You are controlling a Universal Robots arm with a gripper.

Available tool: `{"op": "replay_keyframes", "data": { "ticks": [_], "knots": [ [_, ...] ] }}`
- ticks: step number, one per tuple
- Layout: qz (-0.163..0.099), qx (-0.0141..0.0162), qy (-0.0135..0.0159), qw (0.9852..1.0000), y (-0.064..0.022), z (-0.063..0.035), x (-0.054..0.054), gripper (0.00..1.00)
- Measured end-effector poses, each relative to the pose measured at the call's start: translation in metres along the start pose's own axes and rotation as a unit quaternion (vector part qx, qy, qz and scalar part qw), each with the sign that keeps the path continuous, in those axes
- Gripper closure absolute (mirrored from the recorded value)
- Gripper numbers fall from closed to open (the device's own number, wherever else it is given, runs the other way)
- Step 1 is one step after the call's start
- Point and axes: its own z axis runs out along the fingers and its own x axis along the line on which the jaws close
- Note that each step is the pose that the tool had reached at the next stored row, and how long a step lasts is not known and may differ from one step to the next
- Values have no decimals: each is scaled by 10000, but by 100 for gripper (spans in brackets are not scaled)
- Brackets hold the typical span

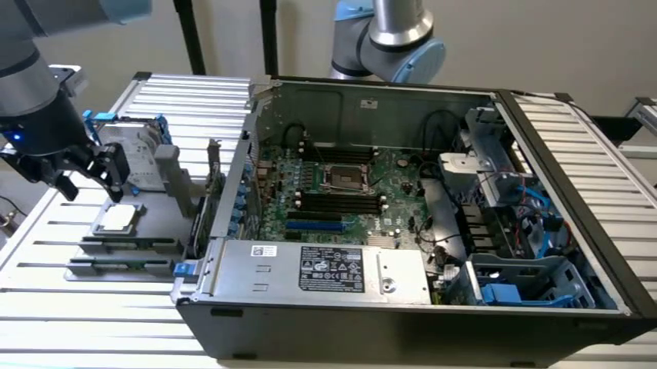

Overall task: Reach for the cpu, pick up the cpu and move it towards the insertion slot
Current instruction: 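Pick up the cpu and move it towards the insertion slot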

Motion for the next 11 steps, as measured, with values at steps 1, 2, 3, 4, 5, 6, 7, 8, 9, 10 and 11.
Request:
{"op": "replay_keyframes", "data": {
  "ticks": [1,2,3,4,5,6,7,8,9,10,11],
  "knots": [
    [0,0,0,10000,-6,18,0,29],
    [0,0,0,10000,-12,37,0,29],
    [0,0,0,10000,-17,54,-1,29],
    [0,-1,-1,10000,-21,73,-2,29],
    [0,0,0,10000,-24,90,-5,29],
    [0,0,0,10000,-26,108,-9,29],
    [0,0,0,10000,-28,122,-14,29],
    [0,0,0,10000,-29,135,-20,29],
    [0,0,0,10000,-30,145,-24,29],
    [0,0,-1,10000,-30,157,-26,29],
    [1,0,-1,10000,-31,169,-27,29]
  ]
}}
